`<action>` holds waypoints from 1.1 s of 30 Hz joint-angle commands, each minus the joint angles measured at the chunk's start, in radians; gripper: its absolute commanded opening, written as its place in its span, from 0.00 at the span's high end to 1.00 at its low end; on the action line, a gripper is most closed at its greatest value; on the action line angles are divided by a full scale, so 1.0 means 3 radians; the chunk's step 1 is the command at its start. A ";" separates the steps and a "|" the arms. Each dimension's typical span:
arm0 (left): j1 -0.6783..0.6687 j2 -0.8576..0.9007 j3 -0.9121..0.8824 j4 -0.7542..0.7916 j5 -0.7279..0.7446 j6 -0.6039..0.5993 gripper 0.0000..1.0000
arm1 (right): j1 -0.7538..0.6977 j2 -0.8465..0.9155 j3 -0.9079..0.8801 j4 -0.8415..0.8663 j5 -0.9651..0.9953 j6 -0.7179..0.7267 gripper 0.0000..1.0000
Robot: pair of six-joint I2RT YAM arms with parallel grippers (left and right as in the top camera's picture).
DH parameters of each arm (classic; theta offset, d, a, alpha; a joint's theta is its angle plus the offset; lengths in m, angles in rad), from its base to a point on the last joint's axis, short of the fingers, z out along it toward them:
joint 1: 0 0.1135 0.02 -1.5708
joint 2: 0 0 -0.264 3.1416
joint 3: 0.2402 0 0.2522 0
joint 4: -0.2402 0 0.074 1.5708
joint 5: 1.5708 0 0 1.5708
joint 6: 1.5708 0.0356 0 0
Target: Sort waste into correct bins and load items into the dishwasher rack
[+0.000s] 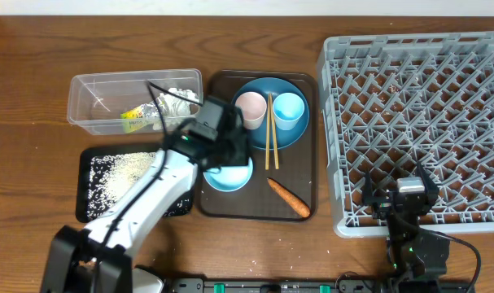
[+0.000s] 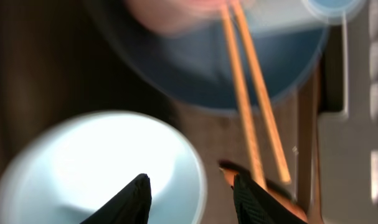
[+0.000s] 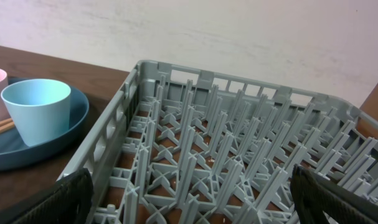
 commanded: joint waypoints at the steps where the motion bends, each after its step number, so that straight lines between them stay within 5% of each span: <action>1: 0.0262 -0.0146 0.0178 -0.0181 -0.0524 0.0065 0.55 | -0.0062 -0.0011 -0.0004 -0.0011 0.0033 -0.0010 0.01; 5: 0.0610 -0.0178 0.0183 -0.0183 -0.0612 -0.0112 0.56 | -0.0062 -0.0011 -0.0004 -0.0011 0.0034 -0.0010 0.01; 11: 0.0984 -0.0070 0.0182 0.0521 -0.1297 -0.0123 0.93 | -0.0062 -0.0011 -0.0004 -0.0011 0.0033 -0.0010 0.01; 23: 0.1219 0.0722 0.0183 0.1428 -0.1396 0.0154 0.94 | -0.0062 -0.0011 -0.0004 -0.0011 0.0033 -0.0010 0.01; 33: 0.1221 0.0371 0.0219 0.1175 -0.1396 0.0317 0.94 | -0.0062 -0.0011 -0.0004 -0.0011 0.0033 -0.0010 0.01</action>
